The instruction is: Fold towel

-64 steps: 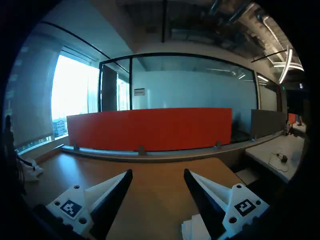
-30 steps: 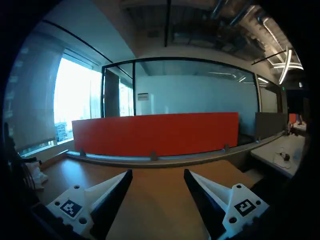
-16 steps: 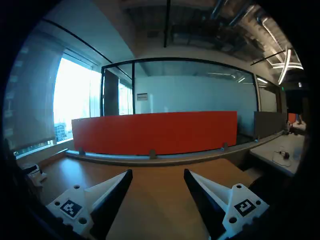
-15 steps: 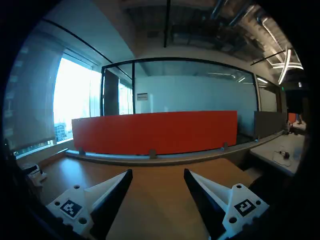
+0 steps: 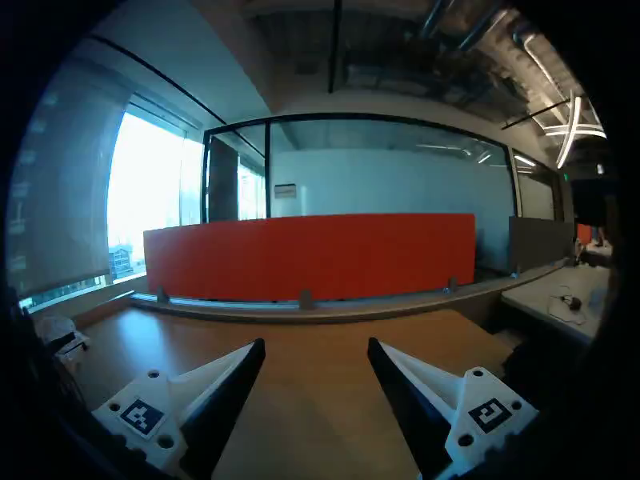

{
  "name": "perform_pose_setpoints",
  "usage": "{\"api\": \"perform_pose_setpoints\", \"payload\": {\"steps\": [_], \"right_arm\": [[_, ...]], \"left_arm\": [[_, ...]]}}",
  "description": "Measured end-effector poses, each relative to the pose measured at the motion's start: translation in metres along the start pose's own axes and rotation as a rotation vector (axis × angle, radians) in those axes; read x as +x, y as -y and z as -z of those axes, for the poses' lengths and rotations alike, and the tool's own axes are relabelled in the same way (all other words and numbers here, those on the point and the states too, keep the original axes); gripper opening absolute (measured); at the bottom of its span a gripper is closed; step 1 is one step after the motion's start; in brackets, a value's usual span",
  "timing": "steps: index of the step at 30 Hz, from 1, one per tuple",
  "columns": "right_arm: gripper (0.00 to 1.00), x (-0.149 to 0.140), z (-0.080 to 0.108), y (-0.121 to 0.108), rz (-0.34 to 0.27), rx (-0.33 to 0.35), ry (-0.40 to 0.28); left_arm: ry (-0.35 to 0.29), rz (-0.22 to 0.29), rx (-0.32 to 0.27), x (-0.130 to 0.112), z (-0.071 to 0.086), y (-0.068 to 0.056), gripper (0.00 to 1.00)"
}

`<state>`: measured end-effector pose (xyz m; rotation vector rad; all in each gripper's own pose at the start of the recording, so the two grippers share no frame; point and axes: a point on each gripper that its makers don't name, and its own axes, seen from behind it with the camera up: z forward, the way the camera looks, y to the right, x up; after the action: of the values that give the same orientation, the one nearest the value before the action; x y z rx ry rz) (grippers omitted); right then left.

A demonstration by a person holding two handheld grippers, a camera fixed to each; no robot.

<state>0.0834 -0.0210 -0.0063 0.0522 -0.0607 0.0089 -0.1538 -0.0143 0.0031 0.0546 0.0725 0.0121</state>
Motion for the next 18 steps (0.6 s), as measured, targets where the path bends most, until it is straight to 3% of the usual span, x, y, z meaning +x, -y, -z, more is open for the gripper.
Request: {"api": "perform_pose_setpoints", "payload": {"steps": [18], "right_arm": [[1.0, -0.005, -0.001, 0.013, 0.009, 0.025, -0.004]], "left_arm": [[0.021, 0.014, -0.003, -0.009, -0.004, 0.002, 0.92]]}}
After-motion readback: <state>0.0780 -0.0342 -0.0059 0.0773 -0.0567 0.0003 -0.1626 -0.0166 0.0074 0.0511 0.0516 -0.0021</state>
